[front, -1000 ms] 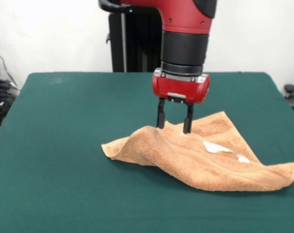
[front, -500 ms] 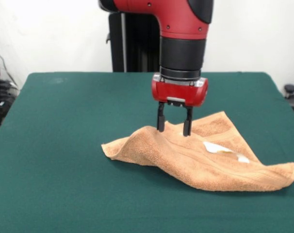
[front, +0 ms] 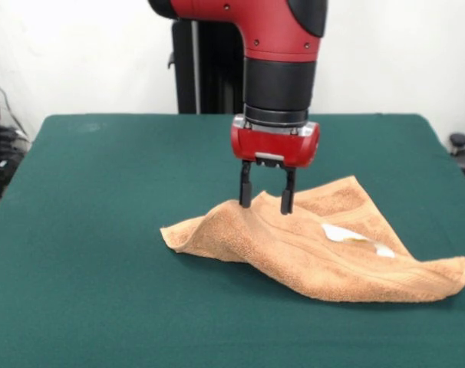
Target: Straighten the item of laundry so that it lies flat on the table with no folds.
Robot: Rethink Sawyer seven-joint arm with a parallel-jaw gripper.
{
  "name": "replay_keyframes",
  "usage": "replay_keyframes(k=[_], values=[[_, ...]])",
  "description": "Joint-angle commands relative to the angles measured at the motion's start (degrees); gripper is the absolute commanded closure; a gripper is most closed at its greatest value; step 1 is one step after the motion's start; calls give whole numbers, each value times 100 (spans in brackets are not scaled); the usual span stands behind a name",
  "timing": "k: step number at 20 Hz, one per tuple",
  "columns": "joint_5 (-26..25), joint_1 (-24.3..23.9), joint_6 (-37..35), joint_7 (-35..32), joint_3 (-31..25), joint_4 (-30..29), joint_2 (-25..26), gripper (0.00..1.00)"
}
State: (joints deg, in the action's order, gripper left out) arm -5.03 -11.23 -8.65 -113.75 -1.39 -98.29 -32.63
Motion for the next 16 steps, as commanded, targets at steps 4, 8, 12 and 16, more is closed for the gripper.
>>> replay_keyframes(k=[4,8,12,16], values=[[-157,107,-177,-379,-653,-283,140,0],[-154,135,-168,-399,-628,-286,143,0],[-148,150,-245,-395,-602,-338,56,0],[-148,93,-412,-339,-623,-478,-139,0]])
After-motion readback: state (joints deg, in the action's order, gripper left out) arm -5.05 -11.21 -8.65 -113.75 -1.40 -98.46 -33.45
